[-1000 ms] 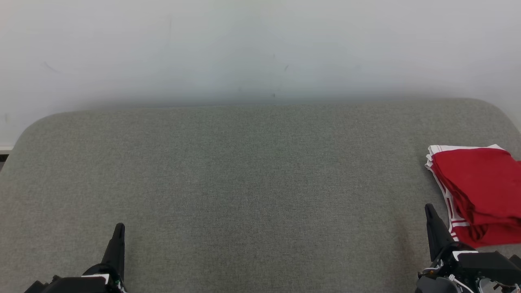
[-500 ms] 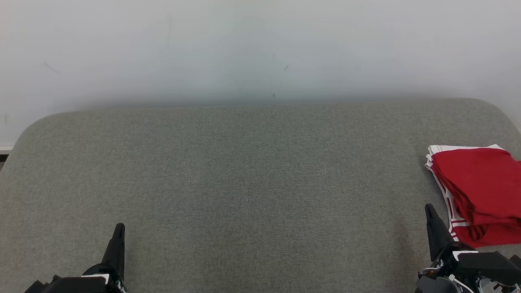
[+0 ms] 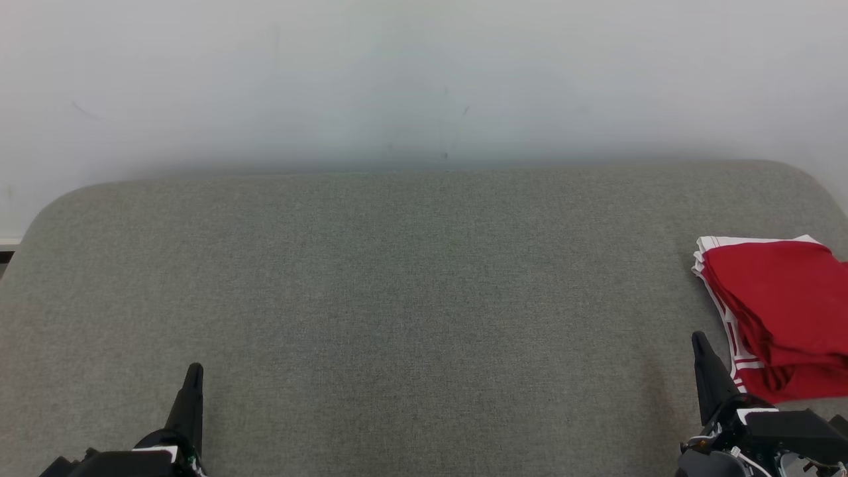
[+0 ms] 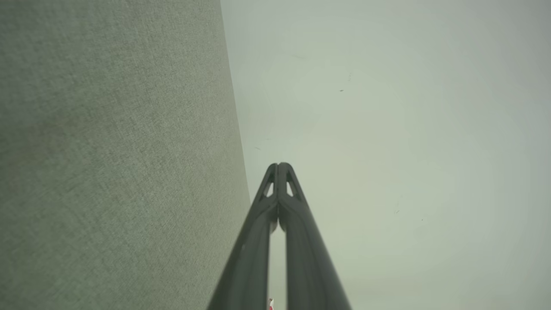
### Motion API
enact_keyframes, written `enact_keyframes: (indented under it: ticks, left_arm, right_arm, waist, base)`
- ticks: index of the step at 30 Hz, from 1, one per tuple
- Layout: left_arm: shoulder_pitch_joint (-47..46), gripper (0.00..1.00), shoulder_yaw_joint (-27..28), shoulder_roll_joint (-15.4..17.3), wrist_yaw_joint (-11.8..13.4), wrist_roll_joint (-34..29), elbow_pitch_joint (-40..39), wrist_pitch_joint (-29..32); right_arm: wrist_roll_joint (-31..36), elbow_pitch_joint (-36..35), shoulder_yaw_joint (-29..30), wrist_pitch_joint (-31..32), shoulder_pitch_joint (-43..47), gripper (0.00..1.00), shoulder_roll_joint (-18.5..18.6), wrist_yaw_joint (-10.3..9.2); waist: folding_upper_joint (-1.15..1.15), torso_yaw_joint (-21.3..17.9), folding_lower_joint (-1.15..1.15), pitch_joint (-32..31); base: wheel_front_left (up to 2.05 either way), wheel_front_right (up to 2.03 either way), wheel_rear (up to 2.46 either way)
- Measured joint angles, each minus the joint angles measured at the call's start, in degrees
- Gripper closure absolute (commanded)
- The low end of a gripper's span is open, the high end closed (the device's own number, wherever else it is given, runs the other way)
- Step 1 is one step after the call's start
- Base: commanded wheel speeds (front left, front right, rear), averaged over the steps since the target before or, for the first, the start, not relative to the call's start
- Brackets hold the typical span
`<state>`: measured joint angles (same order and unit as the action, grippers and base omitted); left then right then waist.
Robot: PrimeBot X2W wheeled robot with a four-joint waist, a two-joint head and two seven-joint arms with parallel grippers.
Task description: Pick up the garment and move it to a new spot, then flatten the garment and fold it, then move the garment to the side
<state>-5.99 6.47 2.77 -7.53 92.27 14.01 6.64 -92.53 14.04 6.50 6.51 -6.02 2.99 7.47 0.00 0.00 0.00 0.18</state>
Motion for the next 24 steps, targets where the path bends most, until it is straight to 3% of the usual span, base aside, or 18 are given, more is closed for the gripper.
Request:
enact_keyframes:
  ticks: [24]
  left_arm:
    - [0.00,1.00,0.01,-0.01,0.00,0.00,0.01,0.00]
  right_arm:
    - [0.00,0.00,0.05,0.02,-0.01,1.00,-0.02,0.00]
  waist:
    - [0.00,0.00,0.00,0.00]
  base:
    - [0.00,0.00,0.00]
